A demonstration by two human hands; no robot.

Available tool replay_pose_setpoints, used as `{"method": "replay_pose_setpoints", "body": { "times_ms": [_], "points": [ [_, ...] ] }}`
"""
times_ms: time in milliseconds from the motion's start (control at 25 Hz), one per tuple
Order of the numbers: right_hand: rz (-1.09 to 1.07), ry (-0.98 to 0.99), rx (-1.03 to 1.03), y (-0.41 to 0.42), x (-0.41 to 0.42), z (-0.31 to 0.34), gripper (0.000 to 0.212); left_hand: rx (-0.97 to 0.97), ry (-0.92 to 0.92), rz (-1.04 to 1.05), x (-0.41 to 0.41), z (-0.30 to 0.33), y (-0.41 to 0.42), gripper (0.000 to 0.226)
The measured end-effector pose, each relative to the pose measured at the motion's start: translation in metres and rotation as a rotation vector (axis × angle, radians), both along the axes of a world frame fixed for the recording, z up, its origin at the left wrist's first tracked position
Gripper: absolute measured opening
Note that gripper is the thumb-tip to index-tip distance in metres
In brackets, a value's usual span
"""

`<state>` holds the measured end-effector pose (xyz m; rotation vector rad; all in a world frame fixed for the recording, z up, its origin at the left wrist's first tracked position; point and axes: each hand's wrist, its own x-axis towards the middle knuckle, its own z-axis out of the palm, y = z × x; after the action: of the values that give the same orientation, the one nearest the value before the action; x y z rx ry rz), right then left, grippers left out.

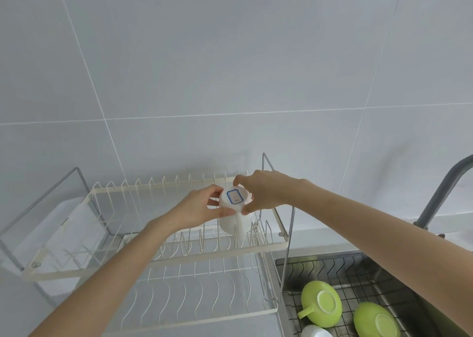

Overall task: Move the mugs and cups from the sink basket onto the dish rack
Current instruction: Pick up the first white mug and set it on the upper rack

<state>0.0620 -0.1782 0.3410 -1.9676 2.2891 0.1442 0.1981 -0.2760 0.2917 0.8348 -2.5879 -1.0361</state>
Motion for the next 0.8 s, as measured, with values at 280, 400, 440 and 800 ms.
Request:
{"method": "replay_pose_setpoints", "body": {
  "times_ms": [280, 400, 440, 800],
  "points": [
    [0.007, 0.063, 0.031, 0.003, 0.002, 0.001, 0.056, -0.011, -0.160, 0.001, 0.001, 0.004, 0.000, 0.055],
    [0.010, 0.055, -0.012, 0.017, 0.002, 0.010, 0.054, -0.079, -0.190, 0.047, 0.009, 0.014, 0.007, 0.058],
    [0.011, 0.057, -0.028, 0.023, 0.002, 0.014, 0.054, -0.113, -0.190, 0.064, 0.011, 0.019, 0.010, 0.058],
    [0.017, 0.005, -0.271, 0.110, 0.001, 0.041, 0.061, -0.629, -0.116, 0.097, 0.010, 0.079, 0.100, 0.053]
  ]
}}
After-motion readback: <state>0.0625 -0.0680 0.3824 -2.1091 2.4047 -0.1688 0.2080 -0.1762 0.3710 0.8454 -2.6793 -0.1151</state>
